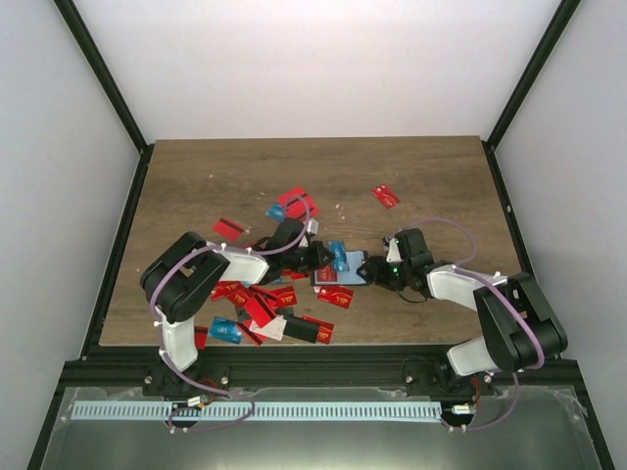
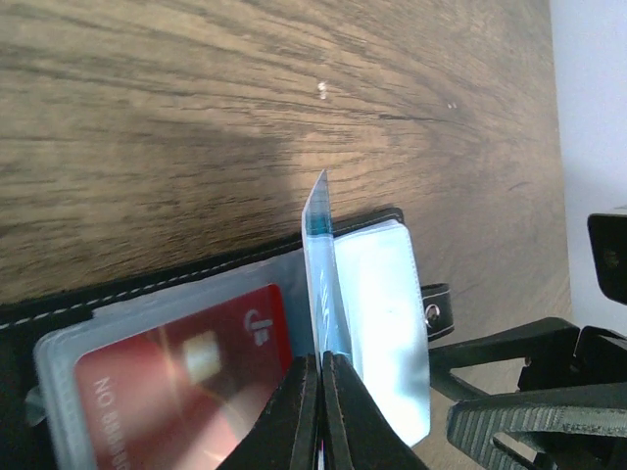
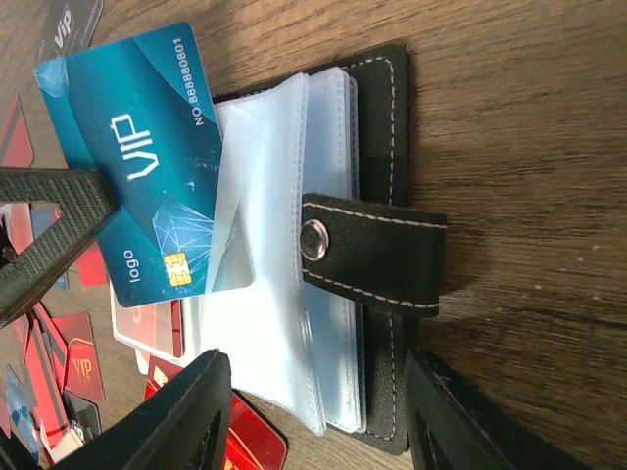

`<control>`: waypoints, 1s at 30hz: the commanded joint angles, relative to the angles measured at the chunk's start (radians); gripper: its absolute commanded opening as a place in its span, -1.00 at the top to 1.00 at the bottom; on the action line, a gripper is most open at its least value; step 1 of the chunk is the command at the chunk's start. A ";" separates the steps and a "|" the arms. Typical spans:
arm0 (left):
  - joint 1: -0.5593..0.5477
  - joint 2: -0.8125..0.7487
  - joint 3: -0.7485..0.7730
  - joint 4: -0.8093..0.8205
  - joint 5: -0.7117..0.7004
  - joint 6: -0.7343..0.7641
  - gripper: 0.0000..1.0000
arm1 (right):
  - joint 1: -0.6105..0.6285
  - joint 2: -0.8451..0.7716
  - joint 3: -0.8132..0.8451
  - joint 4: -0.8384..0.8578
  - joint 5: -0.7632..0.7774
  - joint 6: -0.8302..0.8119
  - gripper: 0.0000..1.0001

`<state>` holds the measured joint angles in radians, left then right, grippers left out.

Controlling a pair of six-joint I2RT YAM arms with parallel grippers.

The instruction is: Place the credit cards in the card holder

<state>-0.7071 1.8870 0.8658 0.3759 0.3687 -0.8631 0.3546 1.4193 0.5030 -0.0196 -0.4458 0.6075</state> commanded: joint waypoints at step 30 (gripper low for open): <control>-0.043 0.100 0.069 -0.133 0.124 -0.027 0.92 | -0.005 0.040 0.031 -0.069 -0.016 -0.005 -0.01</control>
<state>-0.7250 1.9541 0.9176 0.3458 0.4759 -0.9348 0.3492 1.4303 0.5137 -0.0261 -0.4641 0.6167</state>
